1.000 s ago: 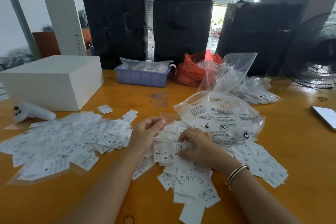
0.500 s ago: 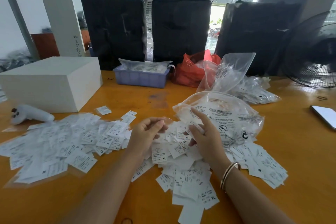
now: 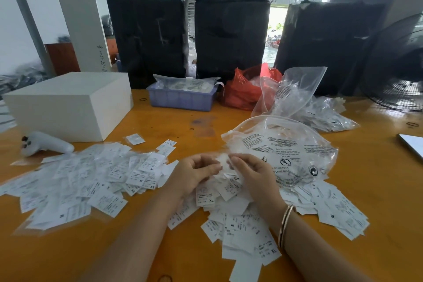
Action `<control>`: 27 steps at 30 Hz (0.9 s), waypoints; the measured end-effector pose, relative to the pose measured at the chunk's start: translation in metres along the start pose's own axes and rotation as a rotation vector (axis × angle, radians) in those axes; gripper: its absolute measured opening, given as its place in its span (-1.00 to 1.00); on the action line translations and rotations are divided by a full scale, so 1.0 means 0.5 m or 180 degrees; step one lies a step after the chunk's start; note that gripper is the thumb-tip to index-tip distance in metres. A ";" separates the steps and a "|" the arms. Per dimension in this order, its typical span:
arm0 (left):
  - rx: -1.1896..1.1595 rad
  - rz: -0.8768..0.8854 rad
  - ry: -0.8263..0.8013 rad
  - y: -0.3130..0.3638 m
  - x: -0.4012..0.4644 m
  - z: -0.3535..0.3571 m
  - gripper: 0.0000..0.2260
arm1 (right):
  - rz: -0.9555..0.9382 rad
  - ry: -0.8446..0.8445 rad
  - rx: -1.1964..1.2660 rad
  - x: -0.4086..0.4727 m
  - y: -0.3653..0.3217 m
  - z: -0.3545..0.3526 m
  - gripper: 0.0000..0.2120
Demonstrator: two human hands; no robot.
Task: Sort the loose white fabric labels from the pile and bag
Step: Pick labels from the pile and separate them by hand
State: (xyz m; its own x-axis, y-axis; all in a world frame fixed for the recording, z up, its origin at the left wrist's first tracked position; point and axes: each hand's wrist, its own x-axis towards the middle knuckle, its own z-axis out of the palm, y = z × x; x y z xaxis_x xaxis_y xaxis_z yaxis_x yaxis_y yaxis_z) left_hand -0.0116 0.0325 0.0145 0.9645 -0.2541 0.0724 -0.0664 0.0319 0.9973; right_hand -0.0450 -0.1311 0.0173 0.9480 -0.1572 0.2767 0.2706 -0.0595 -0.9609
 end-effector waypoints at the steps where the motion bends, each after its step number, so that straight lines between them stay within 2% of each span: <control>1: -0.0140 -0.0001 0.0127 0.001 0.001 0.001 -0.87 | 0.0061 -0.0049 0.0013 -0.001 0.000 0.003 -0.91; 5: -0.0895 0.0089 0.0342 0.003 0.004 0.007 -0.89 | 0.0193 -0.0262 -0.0372 -0.002 0.007 0.009 -0.94; 8: -0.0998 0.0144 0.0478 0.003 0.005 0.015 -0.90 | 0.0200 -0.0182 -0.0392 -0.002 0.009 0.008 -0.90; 10: -0.0733 0.0217 0.0668 0.003 0.005 0.015 -0.88 | 0.0117 0.0088 -0.0150 0.001 0.007 0.005 -0.80; 13: 0.0152 0.0437 0.0832 0.003 0.005 0.008 -0.93 | -0.0026 0.0332 0.0340 0.006 0.004 -0.007 -0.62; 15: 0.0674 0.0631 0.0734 0.002 0.005 0.003 -0.91 | -0.0024 0.0352 0.0371 0.007 0.003 -0.012 -0.66; 18: 0.1085 0.0808 0.0603 0.003 0.002 -0.002 -0.93 | -0.0042 0.0356 0.0190 0.006 -0.001 -0.012 -0.87; 20: 0.1273 0.0855 0.0500 0.003 0.000 -0.005 -0.93 | -0.0168 0.0340 0.0159 0.005 -0.003 -0.013 -0.94; 24: 0.1600 0.0885 0.0312 0.002 -0.002 -0.008 -0.96 | -0.0327 0.0205 0.0176 -0.001 -0.007 -0.016 -0.85; 27: 0.1736 0.0906 0.0223 0.003 -0.002 -0.006 -0.94 | -0.0321 0.0036 0.0118 -0.003 -0.008 -0.013 -0.87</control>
State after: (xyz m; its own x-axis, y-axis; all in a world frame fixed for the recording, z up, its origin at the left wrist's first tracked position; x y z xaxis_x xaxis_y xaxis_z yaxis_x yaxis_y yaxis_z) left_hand -0.0118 0.0359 0.0160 0.9030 -0.2435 0.3540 -0.4268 -0.4145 0.8038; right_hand -0.0486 -0.1371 0.0206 0.9137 -0.1633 0.3721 0.3709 -0.0391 -0.9279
